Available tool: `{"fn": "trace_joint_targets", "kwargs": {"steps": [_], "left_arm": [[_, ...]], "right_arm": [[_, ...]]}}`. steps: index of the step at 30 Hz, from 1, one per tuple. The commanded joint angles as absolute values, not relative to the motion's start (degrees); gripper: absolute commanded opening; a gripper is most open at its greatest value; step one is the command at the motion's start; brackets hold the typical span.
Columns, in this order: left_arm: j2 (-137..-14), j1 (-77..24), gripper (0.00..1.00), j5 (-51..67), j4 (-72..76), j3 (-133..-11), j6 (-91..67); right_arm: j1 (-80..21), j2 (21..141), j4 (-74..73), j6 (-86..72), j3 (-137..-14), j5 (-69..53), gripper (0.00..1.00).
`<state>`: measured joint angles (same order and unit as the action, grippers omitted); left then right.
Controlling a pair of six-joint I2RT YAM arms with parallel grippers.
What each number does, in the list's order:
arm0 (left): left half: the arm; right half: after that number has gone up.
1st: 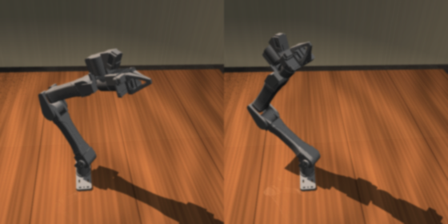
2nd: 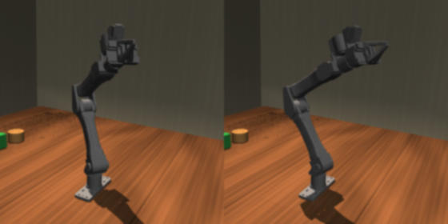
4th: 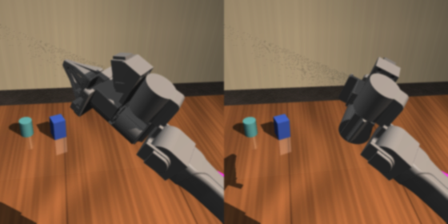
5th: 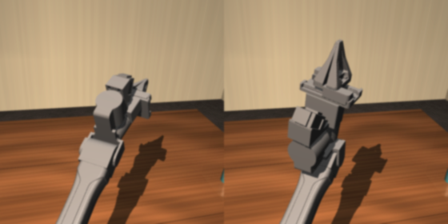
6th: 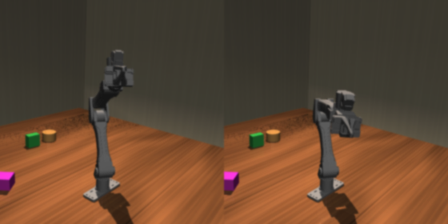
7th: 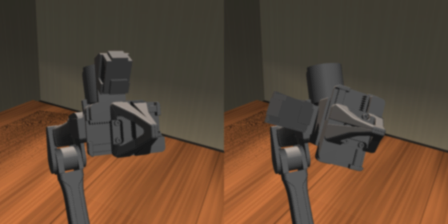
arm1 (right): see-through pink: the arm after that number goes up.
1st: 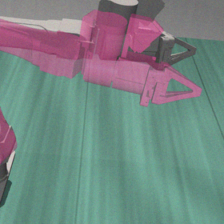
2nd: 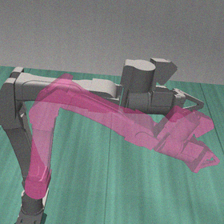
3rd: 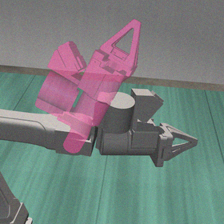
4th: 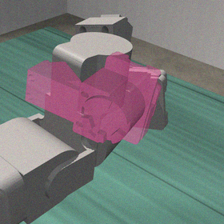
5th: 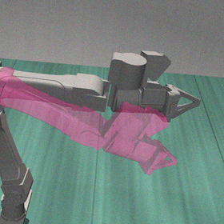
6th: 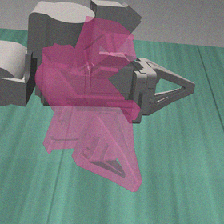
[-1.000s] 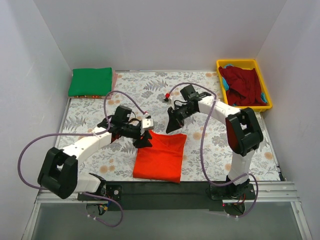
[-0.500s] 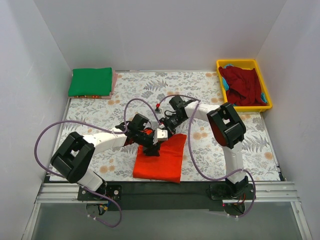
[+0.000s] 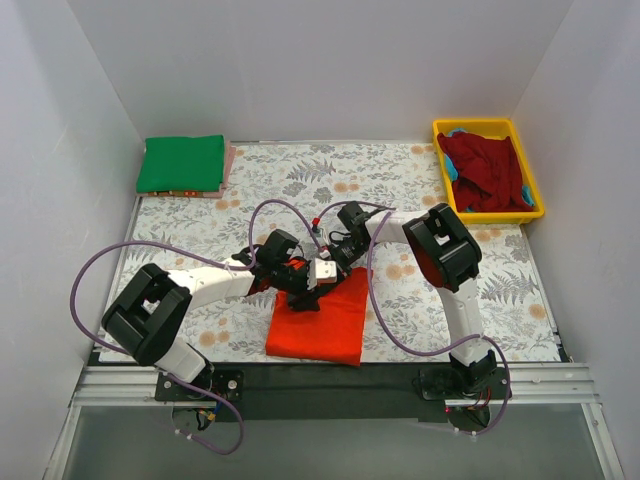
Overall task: Fold and stack the t-shirts
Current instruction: Fold the tshirt
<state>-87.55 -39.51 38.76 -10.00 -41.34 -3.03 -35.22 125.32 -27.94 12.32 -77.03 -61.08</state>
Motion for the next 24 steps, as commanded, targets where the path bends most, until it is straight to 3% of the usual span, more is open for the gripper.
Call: {"fn": "trace_joint_targets", "kwargs": {"steps": [1, 9, 19, 24], "left_arm": [[-87.5, -39.6, 0.42, 38.8, -8.6, -42.3, -2.2], [-91.6, -39.6, 0.42, 39.1, -8.0, -43.8, -0.8], [-87.4, -39.6, 0.0, 41.1, -9.8, -45.2, -1.4], [-82.9, -39.6, 0.0, 39.6, -9.8, -46.1, -0.2]], "right_arm": [[-35.2, 125.4, -26.6, 12.4, -76.1, -61.0, 0.07], [-35.2, 126.2, -26.4, 12.2, -75.9, -61.7, 0.05], [-35.3, 126.5, -25.8, 12.4, -74.9, -61.9, 0.03], [-35.8, 126.6, -25.5, 12.7, -74.1, -62.0, 0.02]]}}
